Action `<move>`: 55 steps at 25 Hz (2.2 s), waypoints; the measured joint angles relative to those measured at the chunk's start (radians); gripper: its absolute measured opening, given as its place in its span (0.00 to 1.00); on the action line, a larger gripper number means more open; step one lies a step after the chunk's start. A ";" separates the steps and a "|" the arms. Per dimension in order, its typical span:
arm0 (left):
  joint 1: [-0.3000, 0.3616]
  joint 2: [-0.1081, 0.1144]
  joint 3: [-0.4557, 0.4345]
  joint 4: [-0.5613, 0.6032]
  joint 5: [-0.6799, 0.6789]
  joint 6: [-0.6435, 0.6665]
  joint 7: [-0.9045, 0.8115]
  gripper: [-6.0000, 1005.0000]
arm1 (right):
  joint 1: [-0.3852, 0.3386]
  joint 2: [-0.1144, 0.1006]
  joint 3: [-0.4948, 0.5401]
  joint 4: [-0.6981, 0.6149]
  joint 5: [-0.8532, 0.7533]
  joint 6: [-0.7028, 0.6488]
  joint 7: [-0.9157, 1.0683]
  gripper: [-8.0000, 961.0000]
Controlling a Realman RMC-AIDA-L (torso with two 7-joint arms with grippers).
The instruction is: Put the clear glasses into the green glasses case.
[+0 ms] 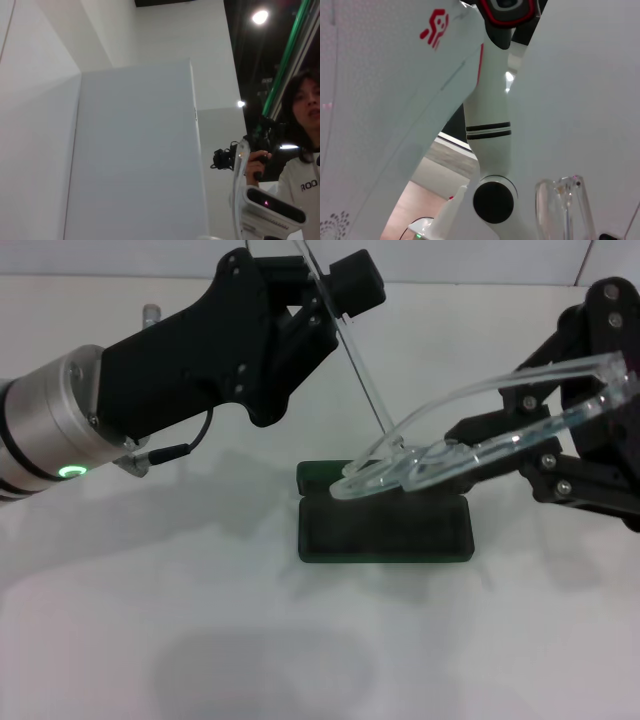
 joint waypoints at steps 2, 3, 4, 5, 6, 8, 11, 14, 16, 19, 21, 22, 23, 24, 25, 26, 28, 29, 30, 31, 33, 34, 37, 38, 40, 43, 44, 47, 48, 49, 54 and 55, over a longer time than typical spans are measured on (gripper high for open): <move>0.001 0.000 0.000 0.000 0.000 0.000 0.000 0.03 | 0.002 0.000 0.000 0.009 -0.004 0.004 -0.007 0.07; 0.002 0.000 0.000 0.000 0.000 0.000 0.000 0.03 | 0.002 0.000 0.000 0.012 -0.007 0.005 -0.010 0.07; 0.004 0.000 0.000 0.000 0.000 0.000 0.000 0.03 | 0.003 0.000 0.000 0.013 -0.010 0.008 -0.012 0.07; 0.005 0.000 0.000 0.000 0.000 0.001 0.000 0.03 | 0.003 -0.001 0.000 0.014 -0.012 0.009 -0.012 0.07; 0.007 0.000 0.000 0.000 0.000 0.001 0.000 0.03 | 0.004 -0.001 0.000 0.014 -0.014 0.010 -0.012 0.07; 0.008 0.000 0.000 0.000 0.000 0.001 0.000 0.03 | 0.004 -0.001 0.000 0.016 -0.017 0.012 -0.013 0.07; 0.012 -0.001 0.000 0.000 -0.001 0.001 0.001 0.03 | 0.005 -0.001 0.000 0.023 -0.028 0.023 -0.013 0.07; 0.015 -0.001 0.000 0.000 -0.001 0.001 0.003 0.03 | 0.011 0.001 0.000 0.042 -0.036 0.031 -0.014 0.07; 0.016 -0.001 0.000 -0.004 -0.001 0.001 0.005 0.03 | 0.017 0.001 0.000 0.057 -0.038 0.035 -0.020 0.07; 0.018 -0.002 0.000 -0.008 0.000 0.001 0.007 0.03 | 0.025 0.001 0.000 0.076 -0.045 0.043 -0.026 0.07; 0.020 -0.001 0.000 -0.008 0.001 0.001 0.007 0.03 | 0.031 0.002 0.000 0.085 -0.054 0.054 -0.027 0.07; 0.021 -0.002 0.000 -0.008 0.002 0.001 0.007 0.03 | 0.032 0.003 -0.002 0.088 -0.058 0.059 -0.028 0.07; 0.022 -0.002 0.002 -0.008 0.002 0.001 0.008 0.03 | 0.033 0.002 -0.004 0.091 -0.060 0.064 -0.030 0.07; 0.024 -0.001 0.004 -0.008 0.001 0.001 0.008 0.03 | 0.035 0.003 -0.007 0.096 -0.064 0.070 -0.033 0.07; 0.027 -0.001 0.006 -0.008 0.000 0.001 0.009 0.03 | 0.036 0.003 -0.008 0.099 -0.065 0.075 -0.036 0.07; 0.028 -0.002 0.008 -0.008 0.000 0.001 0.010 0.03 | 0.037 0.003 -0.010 0.103 -0.066 0.080 -0.037 0.07; 0.029 -0.002 0.011 -0.008 -0.001 0.001 0.010 0.03 | 0.039 0.002 -0.012 0.108 -0.066 0.085 -0.039 0.07; 0.029 -0.001 0.011 -0.008 -0.001 0.001 0.010 0.03 | 0.039 0.002 -0.012 0.110 -0.066 0.088 -0.040 0.07; 0.030 -0.002 0.011 -0.008 -0.001 0.001 0.010 0.03 | 0.039 0.002 -0.012 0.111 -0.066 0.090 -0.042 0.07; 0.030 -0.002 0.011 -0.008 -0.001 0.001 0.010 0.03 | 0.039 0.002 -0.012 0.111 -0.066 0.094 -0.044 0.07; 0.031 -0.002 0.011 -0.008 -0.001 0.001 0.010 0.03 | 0.040 0.002 -0.012 0.115 -0.066 0.098 -0.051 0.07; 0.031 -0.002 0.011 -0.008 -0.001 0.001 0.011 0.03 | 0.041 0.002 -0.012 0.118 -0.066 0.100 -0.053 0.07; 0.032 -0.001 0.011 -0.008 -0.002 0.001 0.012 0.03 | 0.043 0.002 -0.012 0.122 -0.066 0.101 -0.054 0.07; 0.032 -0.002 0.011 -0.008 -0.002 0.001 0.013 0.03 | 0.044 0.002 -0.012 0.123 -0.069 0.102 -0.055 0.07; 0.032 -0.001 0.011 -0.010 -0.002 0.001 0.018 0.03 | 0.046 0.002 -0.013 0.123 -0.073 0.101 -0.056 0.07; 0.032 -0.001 0.004 -0.014 -0.009 -0.004 0.029 0.03 | 0.048 0.003 -0.016 0.127 -0.074 0.095 -0.056 0.07; 0.032 -0.001 0.002 -0.018 -0.017 -0.008 0.036 0.03 | 0.048 0.004 -0.019 0.129 -0.074 0.093 -0.057 0.07; 0.032 0.004 -0.001 -0.022 -0.040 -0.027 0.049 0.03 | 0.048 0.004 -0.025 0.132 -0.070 0.090 -0.058 0.07; 0.031 0.005 -0.002 -0.021 -0.046 -0.036 0.050 0.03 | 0.047 0.004 -0.027 0.132 -0.069 0.089 -0.058 0.07; 0.030 0.006 -0.002 -0.019 -0.050 -0.046 0.050 0.03 | 0.047 0.004 -0.028 0.132 -0.069 0.088 -0.058 0.07; 0.021 0.005 -0.007 -0.005 -0.053 -0.052 0.050 0.03 | 0.047 0.005 -0.038 0.132 -0.068 0.089 -0.059 0.07; 0.020 0.004 -0.006 0.003 -0.054 -0.047 0.049 0.03 | 0.047 0.005 -0.038 0.133 -0.068 0.090 -0.060 0.07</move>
